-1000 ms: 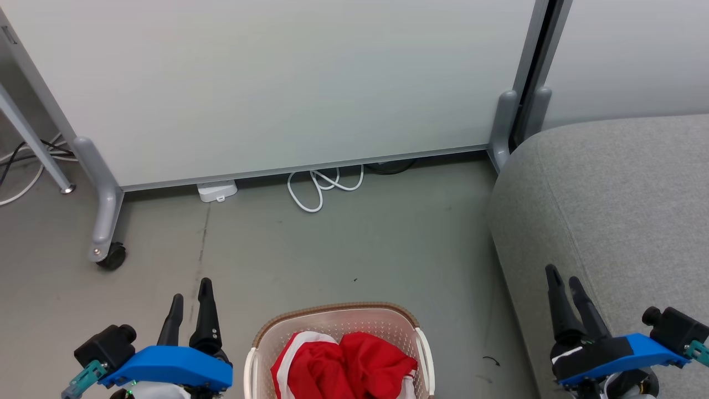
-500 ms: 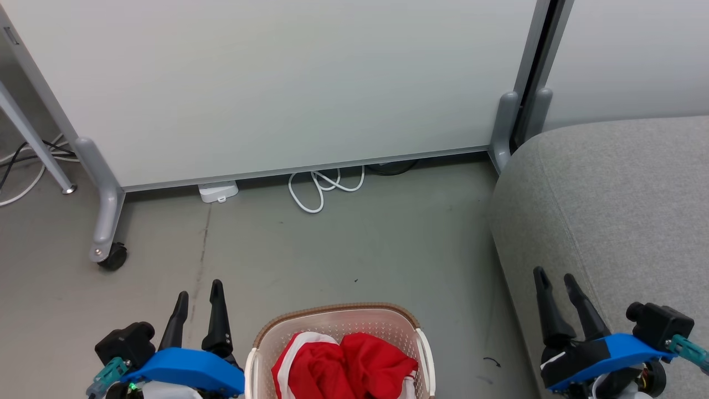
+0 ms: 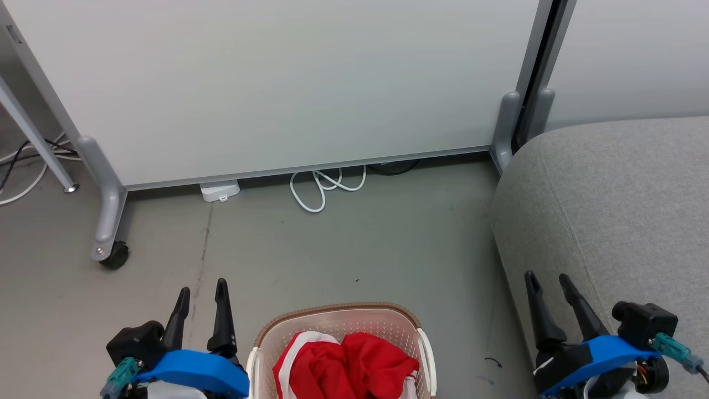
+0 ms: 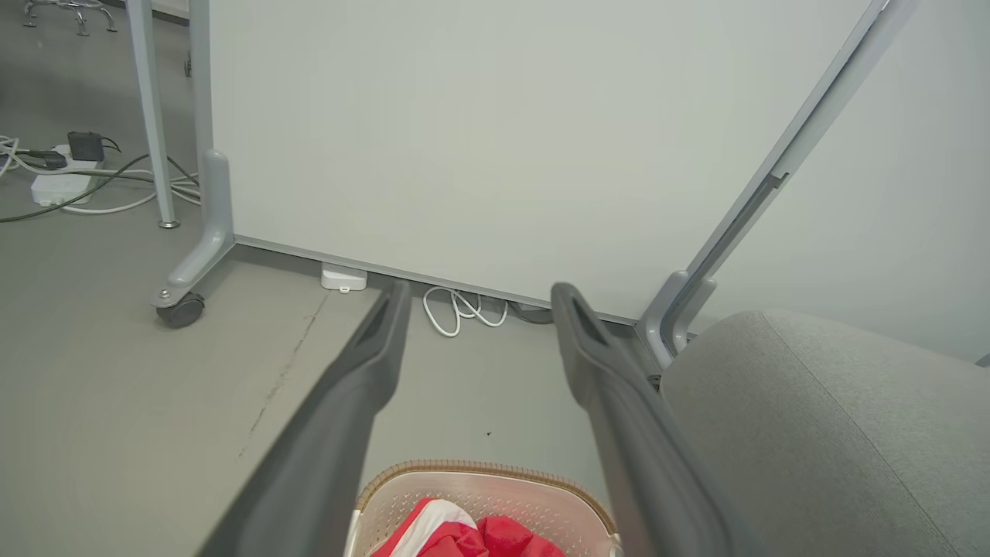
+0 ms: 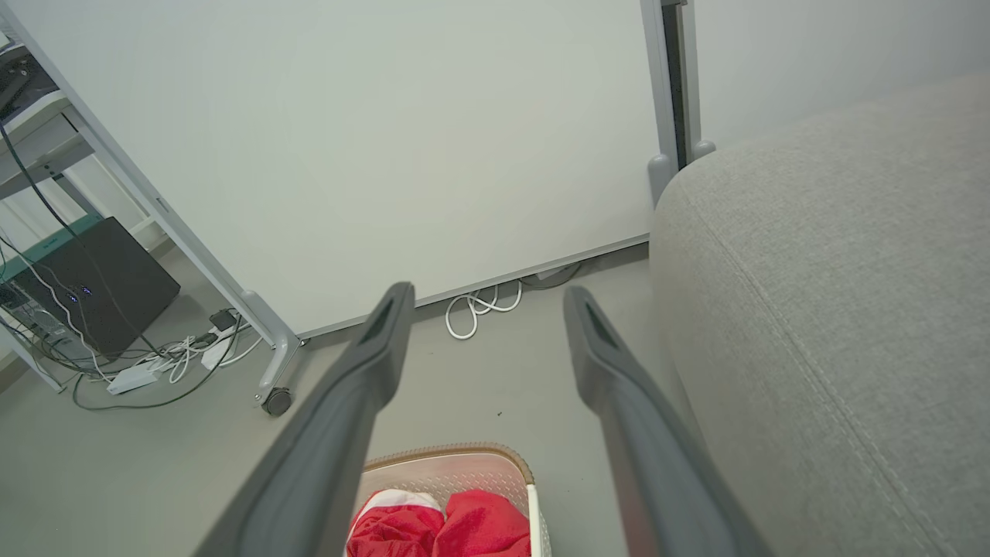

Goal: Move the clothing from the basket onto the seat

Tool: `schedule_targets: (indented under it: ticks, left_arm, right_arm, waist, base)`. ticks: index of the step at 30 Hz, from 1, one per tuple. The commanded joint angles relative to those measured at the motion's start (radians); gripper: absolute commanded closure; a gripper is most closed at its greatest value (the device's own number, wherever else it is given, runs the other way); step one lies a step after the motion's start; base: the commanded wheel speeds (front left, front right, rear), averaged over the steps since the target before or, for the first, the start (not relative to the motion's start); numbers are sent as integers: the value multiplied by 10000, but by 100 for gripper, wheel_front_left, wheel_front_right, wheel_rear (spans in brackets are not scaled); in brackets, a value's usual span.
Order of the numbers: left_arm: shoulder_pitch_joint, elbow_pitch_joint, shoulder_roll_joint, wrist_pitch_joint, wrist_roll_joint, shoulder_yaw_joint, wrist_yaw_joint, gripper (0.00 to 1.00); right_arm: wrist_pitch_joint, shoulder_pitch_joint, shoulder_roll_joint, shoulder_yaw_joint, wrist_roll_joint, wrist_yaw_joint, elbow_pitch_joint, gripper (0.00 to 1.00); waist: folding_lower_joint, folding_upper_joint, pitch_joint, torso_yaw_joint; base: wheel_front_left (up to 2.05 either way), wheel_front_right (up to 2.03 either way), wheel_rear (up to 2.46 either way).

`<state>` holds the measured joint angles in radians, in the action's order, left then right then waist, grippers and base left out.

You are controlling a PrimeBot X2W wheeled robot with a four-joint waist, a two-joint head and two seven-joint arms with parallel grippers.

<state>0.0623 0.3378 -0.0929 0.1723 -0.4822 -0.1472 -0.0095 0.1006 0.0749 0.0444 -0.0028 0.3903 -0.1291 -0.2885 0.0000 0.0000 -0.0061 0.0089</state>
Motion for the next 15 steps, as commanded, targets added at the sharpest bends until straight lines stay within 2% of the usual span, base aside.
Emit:
schedule_targets:
  ticks: [1, 15]
  left_arm:
    - [160, -66, -61, 119, 291, -50, -24, 0]
    - [124, 102, 4, 415, 1314, -173, -51, 0]
  right_arm:
    - [100, 123, 71, 33, -362, -18, 68, 0]
    - [316, 155, 77, 143, -1493, -22, 14, 0]
  waist:
    - [0, 0, 3, 9]
    - [0, 0, -21, -17]
  base:
    - [0, 0, 0]
    - [0, 0, 0]
